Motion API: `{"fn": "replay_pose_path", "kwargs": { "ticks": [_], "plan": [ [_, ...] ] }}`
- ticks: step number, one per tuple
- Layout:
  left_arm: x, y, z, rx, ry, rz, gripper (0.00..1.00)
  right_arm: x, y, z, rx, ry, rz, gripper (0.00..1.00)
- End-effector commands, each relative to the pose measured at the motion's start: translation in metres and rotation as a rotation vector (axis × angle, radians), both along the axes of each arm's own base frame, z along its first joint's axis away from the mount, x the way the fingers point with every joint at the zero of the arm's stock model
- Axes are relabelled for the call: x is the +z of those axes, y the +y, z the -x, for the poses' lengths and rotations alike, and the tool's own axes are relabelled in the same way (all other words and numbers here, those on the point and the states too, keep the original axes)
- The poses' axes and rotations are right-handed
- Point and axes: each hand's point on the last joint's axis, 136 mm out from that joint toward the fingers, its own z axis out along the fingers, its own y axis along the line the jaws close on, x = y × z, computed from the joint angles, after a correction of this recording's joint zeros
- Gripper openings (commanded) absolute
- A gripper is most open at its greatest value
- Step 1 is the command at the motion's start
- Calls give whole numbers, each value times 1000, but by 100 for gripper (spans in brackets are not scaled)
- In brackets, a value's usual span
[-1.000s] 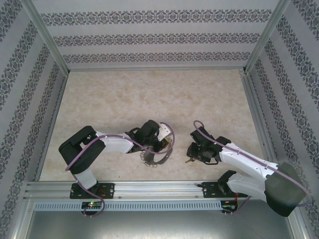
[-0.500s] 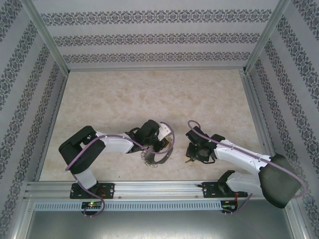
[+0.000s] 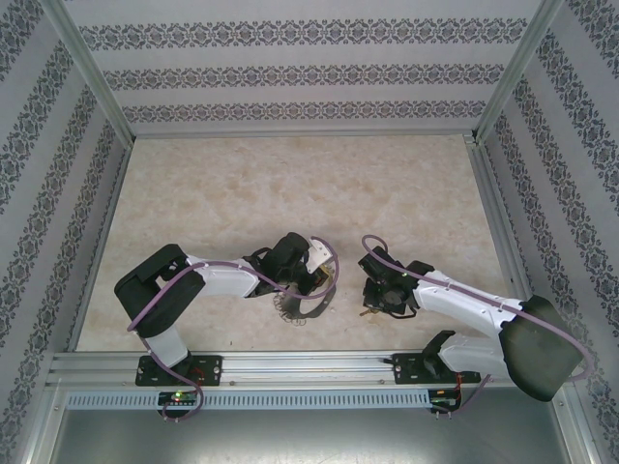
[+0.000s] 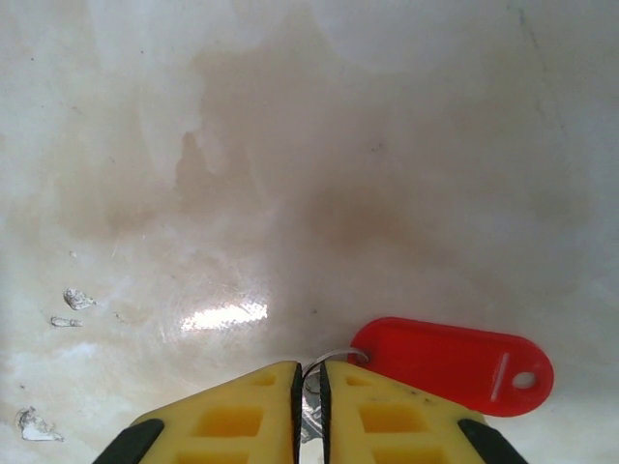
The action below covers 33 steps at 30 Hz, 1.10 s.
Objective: Put the keys on the keyring
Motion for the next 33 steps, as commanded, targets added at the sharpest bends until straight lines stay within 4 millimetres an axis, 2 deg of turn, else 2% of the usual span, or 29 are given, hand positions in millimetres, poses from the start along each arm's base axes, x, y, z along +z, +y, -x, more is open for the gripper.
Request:
{"fn": "replay_pose_path", "kwargs": {
  "ticks": [1, 8, 14, 16, 17, 18, 19, 21, 22, 27, 33],
  "plan": [
    [0, -1, -4, 4, 6, 31, 0, -5, -9, 6, 2, 5, 42, 14],
    [-1, -3, -5, 4, 8, 30, 0, 4, -8, 3, 3, -30, 19, 0],
    [0, -2, -5, 5, 7, 29, 0, 28, -2, -5, 5, -103, -39, 0],
    [-1, -2, -5, 6, 11, 27, 0, 29, -3, -5, -6, -99, -50, 0],
    [-1, -2, -5, 7, 11, 26, 0, 28, -3, -4, -6, -92, -48, 1],
    [-1, -2, -5, 7, 10, 27, 0, 26, -4, -4, -9, -85, -41, 23],
    [-1, -2, -5, 8, 10, 28, 0, 23, -5, -3, -9, -76, -36, 34],
    [-1, -2, -5, 7, 10, 30, 0, 17, -6, 0, -13, -52, -23, 49],
    [-1, -3, -5, 6, 11, 31, 0, 14, -7, 1, -17, -43, -17, 52],
    [-2, -4, -5, 6, 18, 37, 0, 4, -9, 6, -65, -7, 16, 51],
    [-4, -4, -4, 8, 21, 43, 0, 2, -11, 1, -100, -28, 42, 48]
  ]
}}
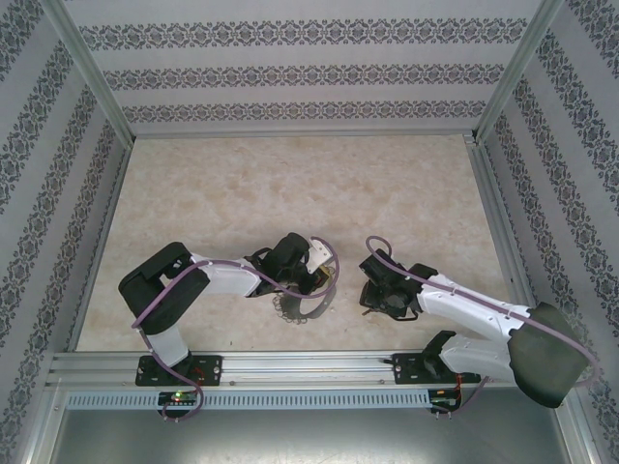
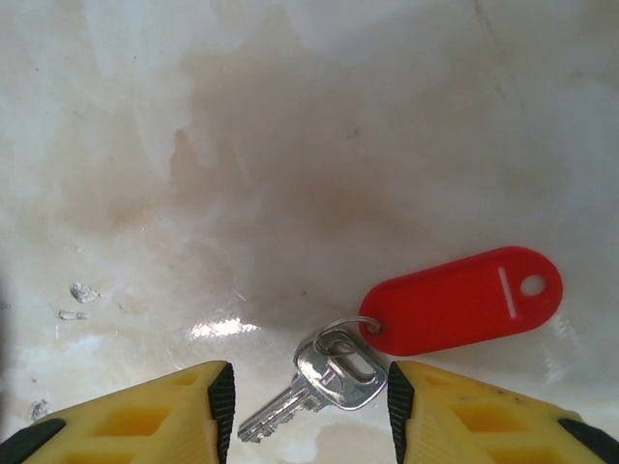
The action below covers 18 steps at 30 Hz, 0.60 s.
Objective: Put the keys on the keyring
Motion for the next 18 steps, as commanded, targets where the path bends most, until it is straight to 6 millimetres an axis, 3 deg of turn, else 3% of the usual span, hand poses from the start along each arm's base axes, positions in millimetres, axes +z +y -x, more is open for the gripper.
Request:
{"fn": "replay_pose_path", "kwargs": {
  "ticks": [1, 14, 18],
  "plan": [
    [2, -3, -4, 2, -3, 34, 0, -3, -7, -3, -45, -8, 46, 47],
    [2, -2, -3, 3, -7, 37, 0, -12, -9, -13, -49, 1, 108, 38],
    [3, -2, -4, 2, -9, 37, 0, -14, -10, -11, -38, 14, 109, 30]
  ]
}}
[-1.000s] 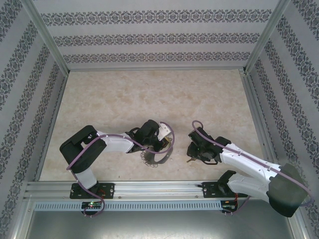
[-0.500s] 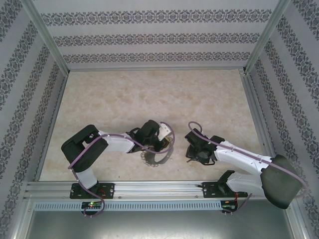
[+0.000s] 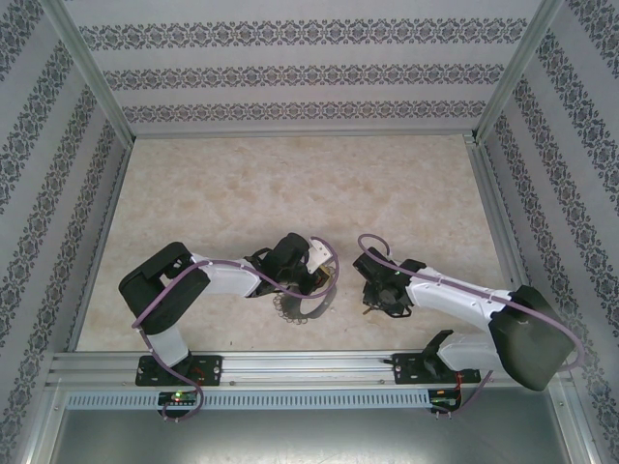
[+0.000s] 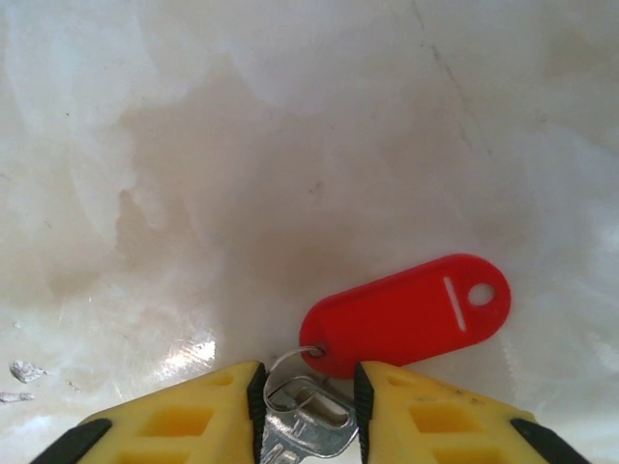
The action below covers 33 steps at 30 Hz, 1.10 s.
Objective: Put the keys on the keyring
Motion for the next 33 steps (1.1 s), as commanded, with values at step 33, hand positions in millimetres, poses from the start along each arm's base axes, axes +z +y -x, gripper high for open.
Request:
{"fn": "replay_pose_path", "kwargs": {
  "ticks": [33],
  "plan": [
    [2, 0, -1, -29, -13, 5, 0, 71, 36, -51, 166, -318, -449, 0]
  ]
}}
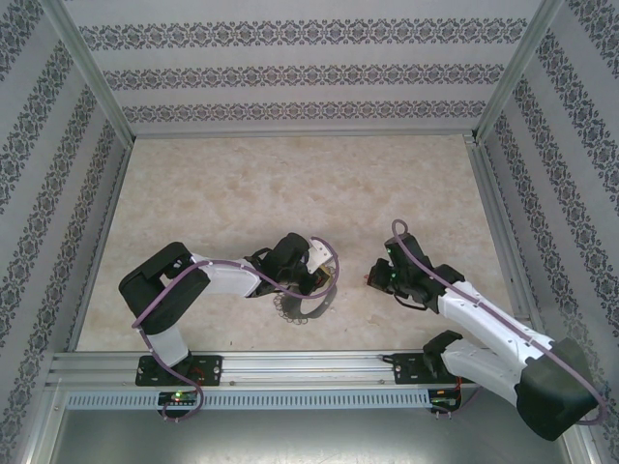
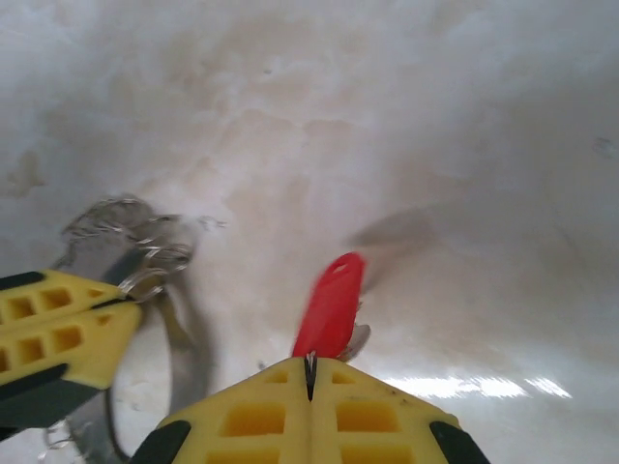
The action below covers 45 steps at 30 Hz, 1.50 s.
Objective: Put the keys on the keyring
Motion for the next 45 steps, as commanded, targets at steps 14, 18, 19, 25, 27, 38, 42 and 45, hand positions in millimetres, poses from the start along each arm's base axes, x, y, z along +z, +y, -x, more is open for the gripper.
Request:
{"fn": "replay_pose_path", "kwargs": {
  "ticks": [14, 18, 19, 25, 27, 38, 42, 45],
  "plan": [
    [11, -1, 1, -31, 4, 7, 0, 17, 44, -18, 278, -238, -263, 0],
    [15, -1, 1, -30, 2, 13, 0, 13, 43, -17, 288, -227, -270, 0],
    [16, -1, 1, -29, 1, 16, 0, 12, 43, -16, 290, -223, -273, 0],
    [23, 0, 2, -29, -6, 24, 0, -2, 44, -7, 319, -179, -285, 0],
    [26, 0, 2, -29, -10, 24, 0, -1, 45, -6, 328, -189, -288, 0],
    [34, -1, 2, -40, -19, 29, 0, 5, 55, 2, 459, -247, -313, 0],
    [34, -1, 2, -41, -19, 26, 0, 7, 61, 6, 512, -246, -339, 0],
    [34, -1, 2, -44, -19, 24, 0, 6, 65, 6, 536, -246, -351, 0]
  ]
}}
